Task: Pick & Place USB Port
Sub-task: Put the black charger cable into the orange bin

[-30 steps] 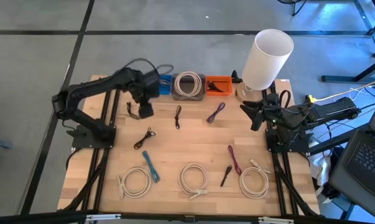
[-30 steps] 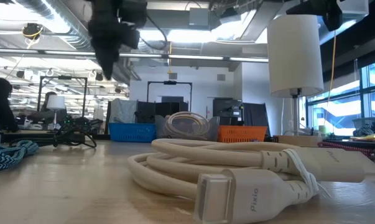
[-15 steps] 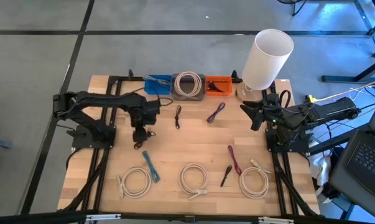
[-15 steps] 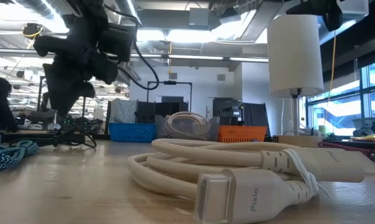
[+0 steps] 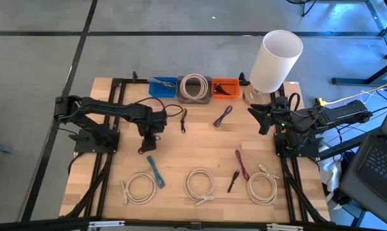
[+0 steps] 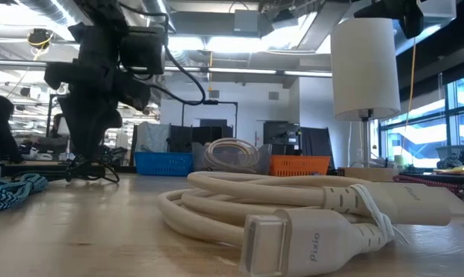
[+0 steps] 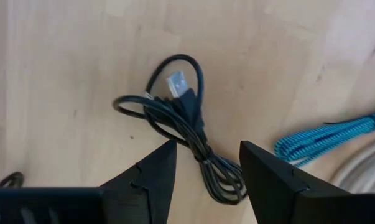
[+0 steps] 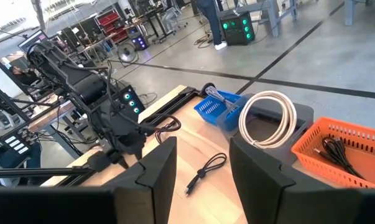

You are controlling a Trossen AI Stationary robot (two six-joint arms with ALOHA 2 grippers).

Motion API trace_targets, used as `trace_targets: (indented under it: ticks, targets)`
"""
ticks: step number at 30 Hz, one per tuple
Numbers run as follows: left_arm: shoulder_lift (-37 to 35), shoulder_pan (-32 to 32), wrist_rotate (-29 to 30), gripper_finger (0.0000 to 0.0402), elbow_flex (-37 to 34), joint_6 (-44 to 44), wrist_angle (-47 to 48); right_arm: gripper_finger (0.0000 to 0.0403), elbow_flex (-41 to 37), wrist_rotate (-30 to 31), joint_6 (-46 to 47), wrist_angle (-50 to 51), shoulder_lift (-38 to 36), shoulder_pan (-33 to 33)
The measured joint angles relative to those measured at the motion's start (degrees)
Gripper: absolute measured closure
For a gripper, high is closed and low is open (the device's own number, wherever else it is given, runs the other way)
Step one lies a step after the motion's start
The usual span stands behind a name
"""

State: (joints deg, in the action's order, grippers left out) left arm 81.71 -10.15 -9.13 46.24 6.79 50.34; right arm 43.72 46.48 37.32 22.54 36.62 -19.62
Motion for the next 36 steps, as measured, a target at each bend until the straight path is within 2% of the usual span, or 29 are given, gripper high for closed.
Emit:
trace_targets:
  ticks: [7,14,27,30,32,34,36]
  targets:
    - [0.00,0.00,3.82,0.0233,0.00,0.00,-0.54,0.0253,0.00,-0.01,0.13,-0.02,0.00,0.00]
    - [0.72,0.00,4.13,0.0233,-0.01,0.13,-1.11,0.0253,0.00,-0.17,-0.04,0.00,0.00,-0.01]
    - [9.80,0.00,4.35,0.0237,-0.05,0.05,-2.01,0.0253,0.00,-0.20,-0.04,0.00,0.00,-0.02]
    - [10.52,0.12,4.55,0.0274,0.09,0.08,-2.04,0.0253,0.00,-0.20,-0.02,-0.01,0.00,-0.02]
    - [10.21,0.19,4.72,0.0322,0.04,0.07,-1.98,0.0253,0.00,-0.20,-0.03,0.02,0.00,-0.01]
    - [9.26,0.24,1.66,0.0368,-0.07,0.11,-2.33,0.0253,0.00,-0.17,-0.04,0.00,0.00,0.00]
    - [7.47,0.48,-0.21,0.0368,-0.07,0.35,-2.30,0.0253,0.00,-0.17,-0.04,0.02,0.00,0.00]
